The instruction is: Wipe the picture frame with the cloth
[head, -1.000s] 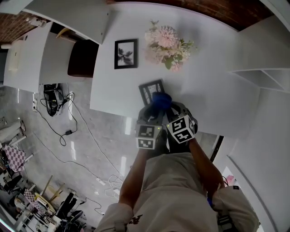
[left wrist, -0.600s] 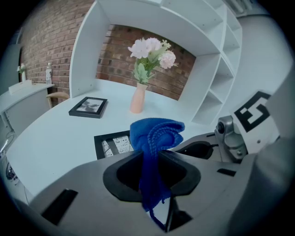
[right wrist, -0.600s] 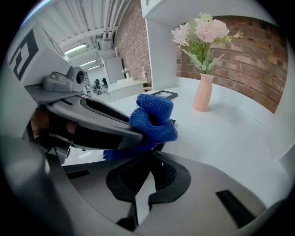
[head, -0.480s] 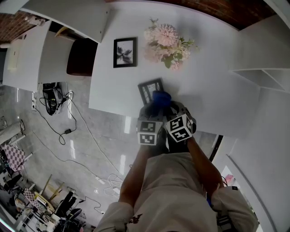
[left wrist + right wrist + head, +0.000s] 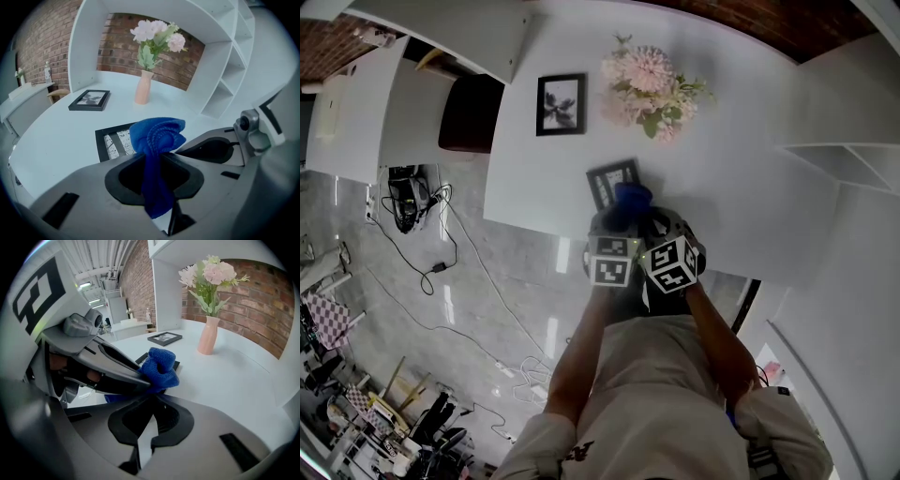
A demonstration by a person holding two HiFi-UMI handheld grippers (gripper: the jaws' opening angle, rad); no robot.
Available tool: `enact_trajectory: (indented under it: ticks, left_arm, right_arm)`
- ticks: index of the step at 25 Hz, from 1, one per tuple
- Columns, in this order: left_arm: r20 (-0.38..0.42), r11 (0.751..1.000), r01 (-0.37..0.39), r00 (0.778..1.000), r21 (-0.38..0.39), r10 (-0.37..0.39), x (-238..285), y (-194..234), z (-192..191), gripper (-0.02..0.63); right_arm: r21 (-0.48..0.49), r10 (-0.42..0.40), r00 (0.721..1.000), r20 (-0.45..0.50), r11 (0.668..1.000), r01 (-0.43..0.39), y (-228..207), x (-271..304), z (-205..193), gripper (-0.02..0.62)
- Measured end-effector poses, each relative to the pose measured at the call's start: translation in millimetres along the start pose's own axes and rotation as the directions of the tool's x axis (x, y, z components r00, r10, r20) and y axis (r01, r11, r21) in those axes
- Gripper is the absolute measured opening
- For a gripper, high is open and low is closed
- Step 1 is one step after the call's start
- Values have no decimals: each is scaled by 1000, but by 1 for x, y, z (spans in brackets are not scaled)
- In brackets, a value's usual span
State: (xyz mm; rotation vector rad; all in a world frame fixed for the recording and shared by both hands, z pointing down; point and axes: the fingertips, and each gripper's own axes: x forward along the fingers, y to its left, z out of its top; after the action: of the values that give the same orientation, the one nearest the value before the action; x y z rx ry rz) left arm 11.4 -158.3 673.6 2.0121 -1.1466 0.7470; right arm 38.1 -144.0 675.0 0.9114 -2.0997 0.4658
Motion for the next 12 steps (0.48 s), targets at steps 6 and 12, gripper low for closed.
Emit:
enact_trajectory:
  ticks: [6, 12]
  left_arm:
    - [-22, 1000, -4, 1000, 15, 4, 1, 2, 2, 95]
    - [-53, 1000, -22, 998, 23, 23, -1, 5, -8, 95]
  right_arm:
    - [2, -19, 1000, 5, 1000, 19, 0, 0, 1, -3]
    - [5, -37, 999, 4, 999, 36, 0, -1, 1, -3]
